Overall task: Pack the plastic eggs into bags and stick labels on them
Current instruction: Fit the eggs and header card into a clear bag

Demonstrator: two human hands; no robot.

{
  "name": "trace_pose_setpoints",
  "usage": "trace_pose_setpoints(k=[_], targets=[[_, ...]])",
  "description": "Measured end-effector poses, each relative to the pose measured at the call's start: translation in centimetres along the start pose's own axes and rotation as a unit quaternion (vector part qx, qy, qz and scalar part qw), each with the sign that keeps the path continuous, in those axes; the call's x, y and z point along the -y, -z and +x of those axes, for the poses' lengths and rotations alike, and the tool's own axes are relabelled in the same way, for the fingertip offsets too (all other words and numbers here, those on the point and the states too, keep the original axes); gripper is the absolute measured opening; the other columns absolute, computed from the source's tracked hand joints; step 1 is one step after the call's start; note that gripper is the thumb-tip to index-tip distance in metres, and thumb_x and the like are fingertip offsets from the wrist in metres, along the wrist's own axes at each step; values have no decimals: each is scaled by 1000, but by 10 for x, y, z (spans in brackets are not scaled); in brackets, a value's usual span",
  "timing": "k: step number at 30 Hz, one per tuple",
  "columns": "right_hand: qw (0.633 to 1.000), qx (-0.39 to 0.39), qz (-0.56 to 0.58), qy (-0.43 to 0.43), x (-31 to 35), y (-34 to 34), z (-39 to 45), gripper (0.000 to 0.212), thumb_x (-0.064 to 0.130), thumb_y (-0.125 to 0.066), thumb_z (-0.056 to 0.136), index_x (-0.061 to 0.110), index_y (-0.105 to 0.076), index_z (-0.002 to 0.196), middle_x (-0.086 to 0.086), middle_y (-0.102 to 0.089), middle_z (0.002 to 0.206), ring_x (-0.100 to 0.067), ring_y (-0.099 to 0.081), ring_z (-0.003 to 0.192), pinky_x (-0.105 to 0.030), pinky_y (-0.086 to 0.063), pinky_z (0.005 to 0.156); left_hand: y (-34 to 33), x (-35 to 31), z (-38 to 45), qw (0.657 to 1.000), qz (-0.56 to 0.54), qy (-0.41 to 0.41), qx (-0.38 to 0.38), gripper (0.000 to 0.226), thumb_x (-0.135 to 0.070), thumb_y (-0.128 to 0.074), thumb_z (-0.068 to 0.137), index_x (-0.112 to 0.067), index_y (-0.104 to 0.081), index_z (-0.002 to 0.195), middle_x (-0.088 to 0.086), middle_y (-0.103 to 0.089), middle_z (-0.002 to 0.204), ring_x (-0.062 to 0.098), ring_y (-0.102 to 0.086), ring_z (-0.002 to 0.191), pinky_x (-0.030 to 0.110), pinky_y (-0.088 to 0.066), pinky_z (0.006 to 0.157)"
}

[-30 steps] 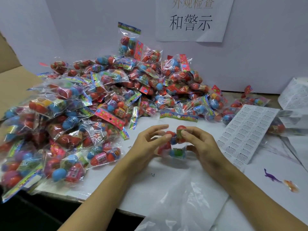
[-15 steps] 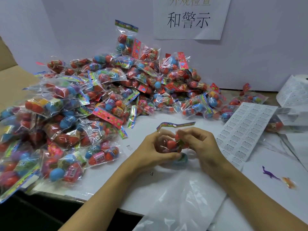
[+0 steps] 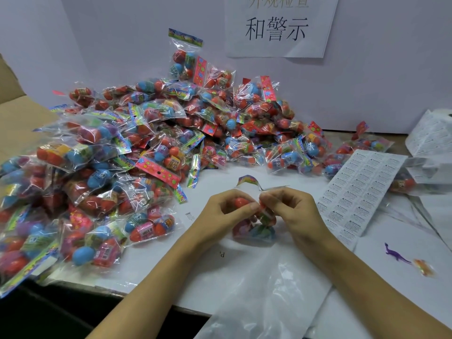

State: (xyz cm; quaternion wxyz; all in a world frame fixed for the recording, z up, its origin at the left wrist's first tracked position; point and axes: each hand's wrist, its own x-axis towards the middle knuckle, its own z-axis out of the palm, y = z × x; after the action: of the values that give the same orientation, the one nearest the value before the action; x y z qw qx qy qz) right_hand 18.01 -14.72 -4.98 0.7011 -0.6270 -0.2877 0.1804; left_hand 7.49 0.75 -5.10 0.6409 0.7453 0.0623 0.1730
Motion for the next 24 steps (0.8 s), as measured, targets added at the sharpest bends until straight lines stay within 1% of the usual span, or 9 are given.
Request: trace_pose_setpoints(k=[3, 8, 11, 13, 15, 17, 19, 22, 24], targets=[[1000, -3, -29, 11, -1, 0, 0, 24, 33, -73, 80, 9, -77, 80, -6, -73, 76, -12, -66, 73, -25, -57, 69, 0, -2, 0, 1000, -19, 19, -3, 3, -29, -77, 85, -28, -79, 87, -3, -77, 87, 10, -74, 82, 21, -56, 73], [1000, -4, -14, -17, 0, -5, -1, 17, 29, -72, 84, 14, -77, 88, -2, -74, 80, -13, -69, 78, -26, -57, 73, 1, -1, 3, 991, -109, 71, -15, 6, -22, -82, 78, -21, -80, 84, 7, -75, 85, 20, -72, 83, 31, -59, 73], [998, 9, 8, -62, 1, -4, 0, 43, 49, -82, 77, 16, -75, 105, -1, -77, 99, -18, -73, 92, -30, -58, 73, 3, -3, 6, 966, -222, 114, -63, 10, -21, -83, 72, -18, -75, 77, 8, -70, 80, 22, -70, 74, 33, -59, 59], [996, 43, 2, -81, 2, -3, -1, 53, 53, -85, 67, 19, -74, 107, -1, -77, 100, -16, -72, 91, -28, -58, 72, 7, -4, 7, 952, -270, 113, -89, 12, -22, -79, 70, -15, -69, 74, 10, -71, 80, 24, -69, 71, 33, -59, 57], [994, 78, -26, -77, 2, -3, -2, 43, 44, -88, 67, 18, -75, 97, 0, -75, 88, -11, -68, 81, -25, -55, 73, 9, -5, 7, 951, -281, 103, -83, 21, -23, -78, 70, -12, -63, 79, 15, -73, 86, 26, -70, 74, 35, -59, 59], [993, 85, -42, -72, 2, -3, -3, 37, 37, -91, 69, 14, -75, 94, 0, -74, 82, -11, -67, 78, -27, -53, 74, 8, -6, 7, 954, -274, 100, -76, 30, -23, -79, 70, -8, -61, 89, 18, -73, 94, 25, -70, 74, 36, -60, 60], [993, 86, -43, -72, 2, -1, -2, 37, 33, -89, 69, 12, -74, 95, -2, -74, 81, -12, -67, 77, -27, -53, 73, 8, -5, 7, 954, -268, 103, -85, 34, -24, -82, 69, -9, -63, 93, 20, -71, 98, 24, -70, 72, 36, -60, 61], [991, 109, -17, -81, 3, 1, -2, 39, 21, -89, 72, 10, -73, 105, -4, -75, 83, -13, -69, 76, -24, -55, 70, 8, -4, 8, 955, -257, 102, -106, 24, -28, -85, 69, -16, -71, 85, 19, -70, 96, 25, -70, 74, 35, -59, 61], [992, 100, 9, -78, 2, 1, -2, 44, 16, -87, 69, 9, -72, 109, -8, -77, 88, -16, -71, 78, -26, -57, 72, 8, -2, 8, 959, -244, 100, -105, 35, -26, -92, 71, -16, -71, 97, 15, -72, 96, 23, -73, 78, 33, -59, 64]])
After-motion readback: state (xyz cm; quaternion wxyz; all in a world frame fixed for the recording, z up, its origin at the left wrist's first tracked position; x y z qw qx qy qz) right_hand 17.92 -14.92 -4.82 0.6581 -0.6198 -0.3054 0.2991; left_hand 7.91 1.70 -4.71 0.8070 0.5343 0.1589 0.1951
